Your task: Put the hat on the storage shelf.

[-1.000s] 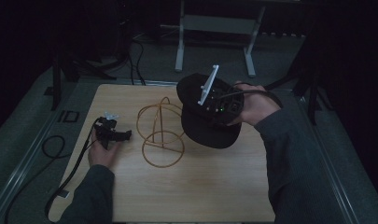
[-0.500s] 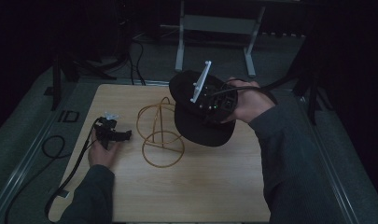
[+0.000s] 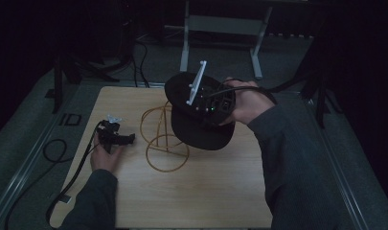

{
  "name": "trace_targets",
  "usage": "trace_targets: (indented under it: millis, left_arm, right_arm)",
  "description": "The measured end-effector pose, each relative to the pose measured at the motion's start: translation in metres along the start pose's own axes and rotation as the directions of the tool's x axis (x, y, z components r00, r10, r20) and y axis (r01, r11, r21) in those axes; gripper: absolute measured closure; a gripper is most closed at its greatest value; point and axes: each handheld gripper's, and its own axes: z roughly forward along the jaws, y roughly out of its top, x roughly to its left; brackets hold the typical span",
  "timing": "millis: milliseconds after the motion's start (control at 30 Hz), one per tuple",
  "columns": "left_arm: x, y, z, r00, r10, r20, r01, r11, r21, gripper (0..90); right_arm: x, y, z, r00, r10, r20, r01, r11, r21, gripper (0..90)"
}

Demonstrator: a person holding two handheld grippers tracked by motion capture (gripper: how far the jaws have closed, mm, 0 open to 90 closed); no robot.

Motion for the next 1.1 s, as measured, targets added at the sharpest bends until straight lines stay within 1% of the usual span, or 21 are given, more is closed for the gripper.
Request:
trace_targets:
  millis: [200,500,600,867,1000,1100]
  left_arm:
    - [0.000,0.000,0.000,1.0000,-0.002,0.000,0.002,1.0000,-0.001,1.9]
    - [0.000,0.000,0.000,1.0000,-0.004,0.000,0.004,1.0000,-0.003,1.9]
    - [0.000,0.000,0.000,1.0000,-0.002,0.000,0.002,1.0000,-0.002,1.9]
    - [0.000,0.000,0.000,1.0000,0.000,-0.001,0.000,1.0000,0.000,1.9]
    - [0.000,0.000,0.000,1.0000,0.000,0.000,0.000,1.0000,0.001,1.9]
    - [0.000,0.000,0.000,1.0000,0.000,0.000,0.000,1.0000,0.001,1.9]
  right_arm:
    - [0.001,0.007,-0.002,0.9999,-0.008,0.009,0.008,1.000,-0.009,77.4]
    - [0.005,0.023,0.000,0.9989,-0.046,0.001,0.046,0.999,-0.013,77.3]
    - [0.007,0.029,0.003,0.9984,-0.057,0.003,0.057,0.998,-0.009,77.4]
    - [0.012,0.045,0.011,0.9956,-0.093,-0.015,0.093,0.996,0.004,77.2]
    - [0.012,0.054,0.015,0.9943,-0.104,-0.020,0.104,0.995,0.000,77.1]
    - [0.012,0.059,0.019,0.9943,-0.104,-0.025,0.104,0.995,0.000,77.1]
